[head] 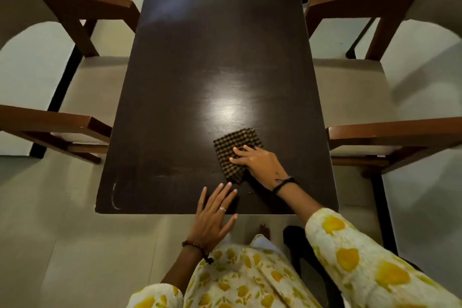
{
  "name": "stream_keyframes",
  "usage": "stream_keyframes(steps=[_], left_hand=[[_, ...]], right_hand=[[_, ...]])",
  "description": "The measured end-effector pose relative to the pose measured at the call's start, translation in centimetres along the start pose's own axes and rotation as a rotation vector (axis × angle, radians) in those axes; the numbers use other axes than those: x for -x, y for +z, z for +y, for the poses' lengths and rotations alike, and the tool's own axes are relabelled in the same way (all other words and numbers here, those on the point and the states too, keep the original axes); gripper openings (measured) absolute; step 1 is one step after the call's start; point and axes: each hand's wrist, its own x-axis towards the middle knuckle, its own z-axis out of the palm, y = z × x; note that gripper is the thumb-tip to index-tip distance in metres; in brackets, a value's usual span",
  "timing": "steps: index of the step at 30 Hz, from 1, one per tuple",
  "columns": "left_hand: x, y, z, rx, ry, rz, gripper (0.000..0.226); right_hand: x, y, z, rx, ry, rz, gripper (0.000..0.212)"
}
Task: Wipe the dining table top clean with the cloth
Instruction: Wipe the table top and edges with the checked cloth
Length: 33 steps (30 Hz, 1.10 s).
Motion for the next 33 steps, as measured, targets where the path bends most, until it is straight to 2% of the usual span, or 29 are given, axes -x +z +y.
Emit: stream_keyframes(steps=[3, 9, 15, 19, 24, 28, 33], left_hand=[[-0.5, 0.7, 0.8, -0.041, 0.042, -0.068, 0.056], [-0.4, 1.1, 1.2, -0.066, 0.014, -0.139, 0.055], [-0.4, 1.0, 1.7, -0.051, -0.01, -0.135, 0.058], [-0.5, 1.2, 2.1, -0.028, -0.024, -0.117, 0.057], [-0.6, 1.9, 2.1, -0.007, -0.041, -0.092, 0.053], [-0.6, 1.6, 2.1, -0.011, -0.019, -0.074, 0.052], [-0.6, 1.1, 2.2, -0.002, -0.011, -0.077, 0.053]], right_hand=[[3.1, -0.5, 3.0, -0.043, 0.017, 0.022, 0.055], [11.3, -1.0, 8.7, -0.166, 0.332, 0.167, 0.052], [15.8, 2.2, 4.8, -0.143, 0.571, 0.101, 0.059], [18.5, 3.9, 1.4, -0.177, 0.627, 0.128, 0.072], [16.1, 3.1, 3.2, -0.113, 0.689, 0.037, 0.06], [12.2, 0.3, 5.5, -0.085, 0.702, 0.117, 0.05], [13.3, 0.9, 4.0, -0.059, 0.72, 0.042, 0.056]])
